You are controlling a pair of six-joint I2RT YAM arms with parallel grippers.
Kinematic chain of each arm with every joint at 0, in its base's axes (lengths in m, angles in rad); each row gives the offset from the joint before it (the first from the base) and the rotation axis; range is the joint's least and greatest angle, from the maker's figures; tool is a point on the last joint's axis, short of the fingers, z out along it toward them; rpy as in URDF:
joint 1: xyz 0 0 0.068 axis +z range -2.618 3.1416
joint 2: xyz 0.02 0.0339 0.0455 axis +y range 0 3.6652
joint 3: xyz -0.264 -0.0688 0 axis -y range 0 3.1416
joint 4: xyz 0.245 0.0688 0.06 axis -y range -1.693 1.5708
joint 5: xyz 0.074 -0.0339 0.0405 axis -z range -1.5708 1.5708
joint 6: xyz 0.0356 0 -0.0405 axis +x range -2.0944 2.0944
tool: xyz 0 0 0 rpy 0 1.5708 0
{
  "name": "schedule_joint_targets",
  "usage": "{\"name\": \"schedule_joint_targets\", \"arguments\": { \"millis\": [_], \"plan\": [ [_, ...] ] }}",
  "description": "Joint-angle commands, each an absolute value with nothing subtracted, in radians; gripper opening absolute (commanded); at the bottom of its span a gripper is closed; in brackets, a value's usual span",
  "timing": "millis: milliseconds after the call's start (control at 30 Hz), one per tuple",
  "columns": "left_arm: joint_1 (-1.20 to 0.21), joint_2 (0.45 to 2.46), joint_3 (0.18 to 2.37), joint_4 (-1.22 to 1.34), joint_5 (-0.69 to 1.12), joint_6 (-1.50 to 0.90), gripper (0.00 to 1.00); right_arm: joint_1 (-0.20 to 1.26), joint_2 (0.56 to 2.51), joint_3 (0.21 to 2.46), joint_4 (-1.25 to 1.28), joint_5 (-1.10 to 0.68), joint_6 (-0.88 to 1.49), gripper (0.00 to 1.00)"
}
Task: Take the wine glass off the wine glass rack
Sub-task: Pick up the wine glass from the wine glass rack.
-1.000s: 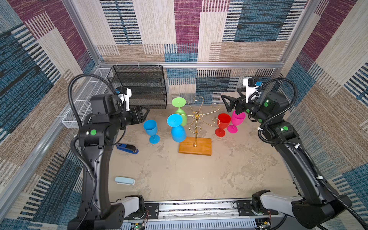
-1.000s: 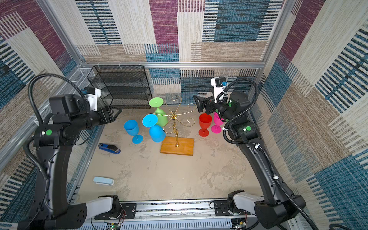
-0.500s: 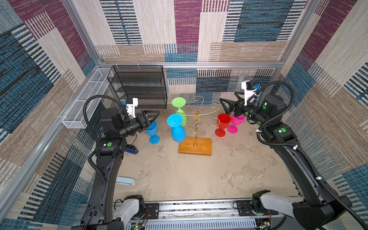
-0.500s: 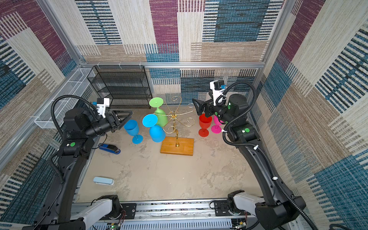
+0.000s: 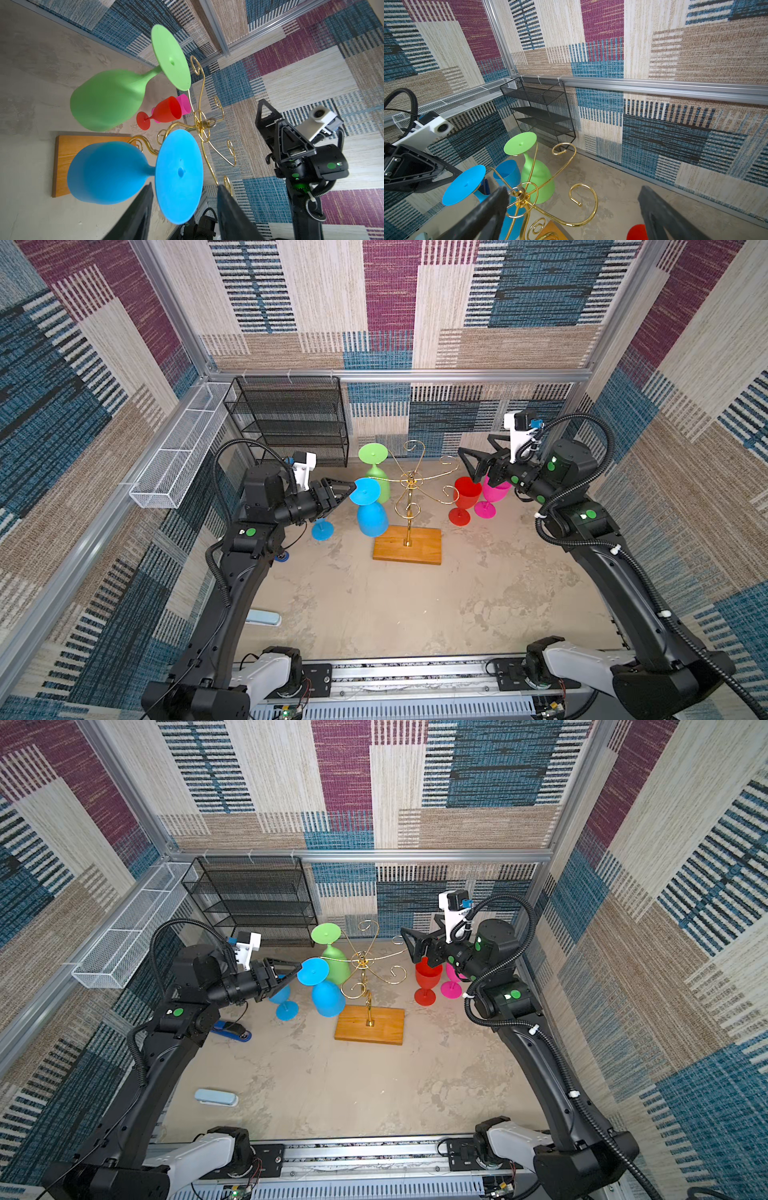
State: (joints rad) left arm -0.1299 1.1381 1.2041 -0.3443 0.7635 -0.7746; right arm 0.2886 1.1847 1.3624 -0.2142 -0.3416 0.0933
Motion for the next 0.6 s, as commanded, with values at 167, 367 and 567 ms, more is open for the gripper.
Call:
{"name": "schedule_joint_targets", "arguments": {
  "millis": [167,367,567],
  "plan": [
    [-0.145,1.152,1.197,-0.369,0.716,-0.704,0.52,0.288,1.182,1.365,-0.178,-0.354,0.106,1.0],
    [-0.15,1.17,1.173,-0.292,0.734,-0.751,0.47,0.288,1.18,1.359,-0.179,-0.35,0.107,1.0],
    [-0.152,1.168,1.169,-0.269,0.729,-0.765,0.37,0.288,1.182,1.359,-0.177,-0.353,0.11,0.99]
  ]
}}
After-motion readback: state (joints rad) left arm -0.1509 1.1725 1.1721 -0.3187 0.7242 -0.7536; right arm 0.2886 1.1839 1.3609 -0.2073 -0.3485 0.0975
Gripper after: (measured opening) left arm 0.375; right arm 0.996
